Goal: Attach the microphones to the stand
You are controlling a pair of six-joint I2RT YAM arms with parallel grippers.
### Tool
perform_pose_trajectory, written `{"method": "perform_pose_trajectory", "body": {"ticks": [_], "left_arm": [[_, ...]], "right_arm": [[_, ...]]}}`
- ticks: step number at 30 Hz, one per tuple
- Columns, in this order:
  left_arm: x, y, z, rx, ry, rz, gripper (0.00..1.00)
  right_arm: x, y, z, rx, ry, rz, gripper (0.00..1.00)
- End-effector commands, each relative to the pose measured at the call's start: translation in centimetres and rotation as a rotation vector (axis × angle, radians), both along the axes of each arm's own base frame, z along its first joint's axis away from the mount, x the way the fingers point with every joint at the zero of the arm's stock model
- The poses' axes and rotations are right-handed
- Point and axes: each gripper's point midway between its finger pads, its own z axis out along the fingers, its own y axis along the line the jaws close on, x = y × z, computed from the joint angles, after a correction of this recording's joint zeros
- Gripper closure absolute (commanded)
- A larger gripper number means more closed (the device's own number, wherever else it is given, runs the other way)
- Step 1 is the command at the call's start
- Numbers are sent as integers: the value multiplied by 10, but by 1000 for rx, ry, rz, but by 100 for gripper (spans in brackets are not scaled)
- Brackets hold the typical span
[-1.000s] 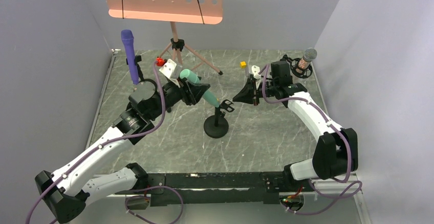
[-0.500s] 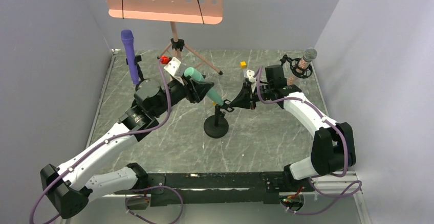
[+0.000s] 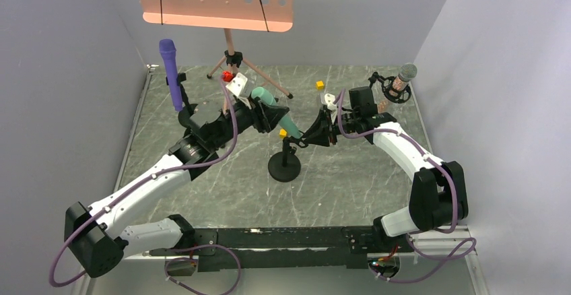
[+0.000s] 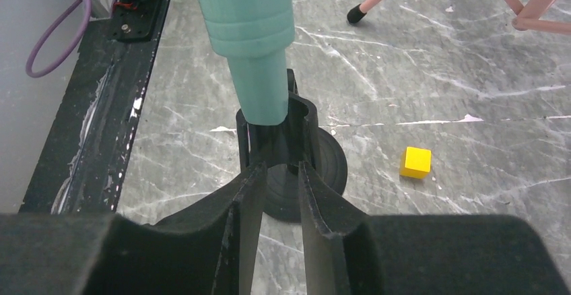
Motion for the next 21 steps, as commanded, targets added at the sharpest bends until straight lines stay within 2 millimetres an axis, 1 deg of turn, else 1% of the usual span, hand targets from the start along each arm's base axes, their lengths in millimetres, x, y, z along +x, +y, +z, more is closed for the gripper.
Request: {"method": "perform_pose_trajectory", "body": {"ticks": [1,8,16,21], "left_arm": [[0,-5,14,-65,-32,-25,100],[6,-8,-8,-38,9,-23,100],[11,-17,-43,-36,100,-64,100],[14,-21,-59,-41,141,-79,100]], "right_arm": [[-4,1,5,19,-54,20,64],[-5,1,4,19,-53,23,62],[-6,1,3,18,-51,28,61],[-8,1,2,20,-48,35,60]]}}
